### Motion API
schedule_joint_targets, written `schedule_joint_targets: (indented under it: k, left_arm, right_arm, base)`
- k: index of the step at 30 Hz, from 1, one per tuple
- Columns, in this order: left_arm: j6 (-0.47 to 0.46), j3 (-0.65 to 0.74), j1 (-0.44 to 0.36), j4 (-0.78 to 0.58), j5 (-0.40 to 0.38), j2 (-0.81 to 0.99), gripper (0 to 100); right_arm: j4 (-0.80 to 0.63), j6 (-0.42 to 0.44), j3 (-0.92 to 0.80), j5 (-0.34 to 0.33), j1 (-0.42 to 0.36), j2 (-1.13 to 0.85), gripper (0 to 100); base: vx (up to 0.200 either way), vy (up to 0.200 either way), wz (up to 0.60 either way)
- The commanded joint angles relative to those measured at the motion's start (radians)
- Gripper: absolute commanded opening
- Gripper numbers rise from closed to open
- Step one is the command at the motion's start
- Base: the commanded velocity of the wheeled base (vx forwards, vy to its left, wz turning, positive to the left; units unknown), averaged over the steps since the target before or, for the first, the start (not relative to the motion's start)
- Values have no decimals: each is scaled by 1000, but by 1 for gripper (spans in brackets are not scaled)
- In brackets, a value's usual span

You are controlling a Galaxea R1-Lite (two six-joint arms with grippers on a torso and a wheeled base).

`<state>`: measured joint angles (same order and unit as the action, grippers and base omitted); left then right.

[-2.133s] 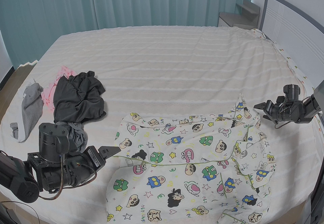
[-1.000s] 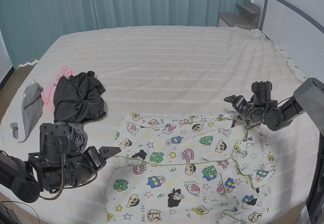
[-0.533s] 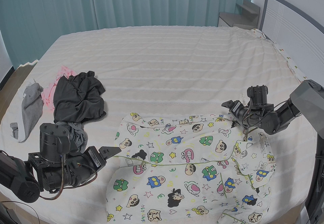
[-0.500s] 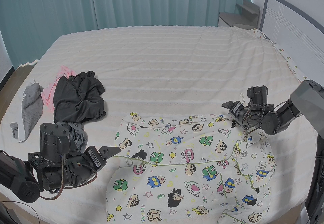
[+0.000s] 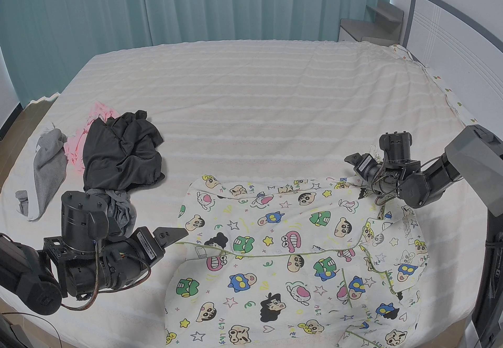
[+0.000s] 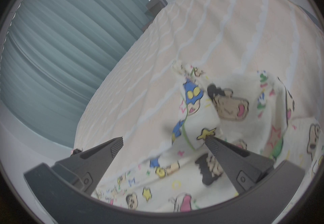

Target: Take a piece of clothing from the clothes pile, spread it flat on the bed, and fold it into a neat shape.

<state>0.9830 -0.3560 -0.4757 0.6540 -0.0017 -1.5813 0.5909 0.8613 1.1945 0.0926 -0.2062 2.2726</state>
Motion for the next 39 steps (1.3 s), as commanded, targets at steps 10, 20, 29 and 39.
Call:
schedule_joint_targets:
  k: [10, 20, 29, 39]
  left_arm:
    - [0, 0, 2, 1, 0, -6, 100]
    - [0, 2, 2, 1, 0, -5, 100]
    - [0, 0, 2, 1, 0, -2, 100]
    - [0, 2, 2, 1, 0, -5, 100]
  right_arm:
    - [47, -1, 309, 121, -6, 140, 100]
    - [37, -10, 304, 111, 4, 102, 100]
    - [-19, -28, 28, 13, -16, -48, 100]
    - [-11, -41, -47, 12, -10, -51, 100]
  base:
    - [0, 0, 0]
    - [0, 0, 0]
    - [0, 0, 0]
    - [0, 0, 0]
